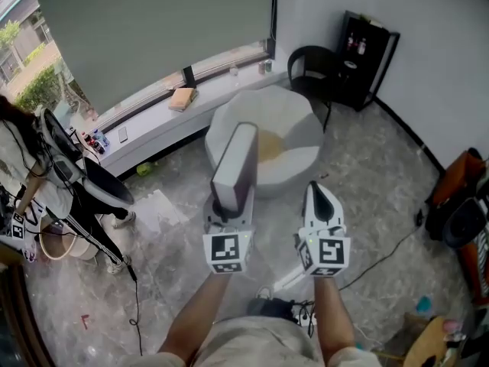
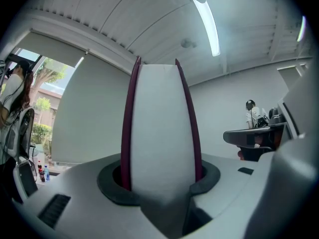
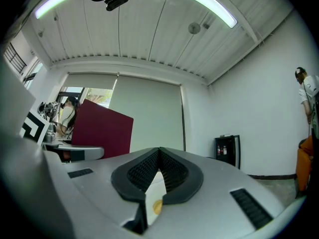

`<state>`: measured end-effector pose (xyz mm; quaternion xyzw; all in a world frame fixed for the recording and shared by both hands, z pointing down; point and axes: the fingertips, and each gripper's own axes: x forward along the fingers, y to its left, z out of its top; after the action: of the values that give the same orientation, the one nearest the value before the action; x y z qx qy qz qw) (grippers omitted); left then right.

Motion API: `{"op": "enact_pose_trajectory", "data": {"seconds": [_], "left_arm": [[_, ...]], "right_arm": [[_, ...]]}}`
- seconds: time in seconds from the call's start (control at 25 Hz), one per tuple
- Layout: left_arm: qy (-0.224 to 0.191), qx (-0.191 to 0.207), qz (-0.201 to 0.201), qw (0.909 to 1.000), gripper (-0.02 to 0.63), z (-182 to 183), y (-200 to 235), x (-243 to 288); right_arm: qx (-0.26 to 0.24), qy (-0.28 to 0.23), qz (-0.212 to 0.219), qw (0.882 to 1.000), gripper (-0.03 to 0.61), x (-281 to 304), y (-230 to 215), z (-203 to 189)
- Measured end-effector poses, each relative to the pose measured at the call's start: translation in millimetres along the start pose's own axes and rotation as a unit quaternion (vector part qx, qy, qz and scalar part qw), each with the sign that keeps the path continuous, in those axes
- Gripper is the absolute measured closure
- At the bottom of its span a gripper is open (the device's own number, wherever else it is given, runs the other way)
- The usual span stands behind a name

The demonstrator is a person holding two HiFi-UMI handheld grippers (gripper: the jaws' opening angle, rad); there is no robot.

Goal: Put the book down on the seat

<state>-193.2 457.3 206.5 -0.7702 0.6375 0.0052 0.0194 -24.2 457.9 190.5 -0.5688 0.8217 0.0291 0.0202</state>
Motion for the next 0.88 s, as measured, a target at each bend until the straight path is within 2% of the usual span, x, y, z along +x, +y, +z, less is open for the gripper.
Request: {"op": "enact_pose_trajectory", "data": {"seconds": [0.28,0.64,0.88], "left_arm": [[0.004,0.006,0.003,1.0,0.39,-6,-30,65],[0.01,0.005,-0.002,0.9999,0.39,-22,-43,116],[0.009,-0.001,-0.01,0.9999,0.39,-31,-35,161]], "right_arm": [[0.004,-0.001,0.004,1.0,0.574,41,-56,-8],[0.007,0.002,-0.004,1.0,0.574,74,-95,-25],[-0.001,0.005,-0.015,1.0,0.574,112,-112,-34]]}}
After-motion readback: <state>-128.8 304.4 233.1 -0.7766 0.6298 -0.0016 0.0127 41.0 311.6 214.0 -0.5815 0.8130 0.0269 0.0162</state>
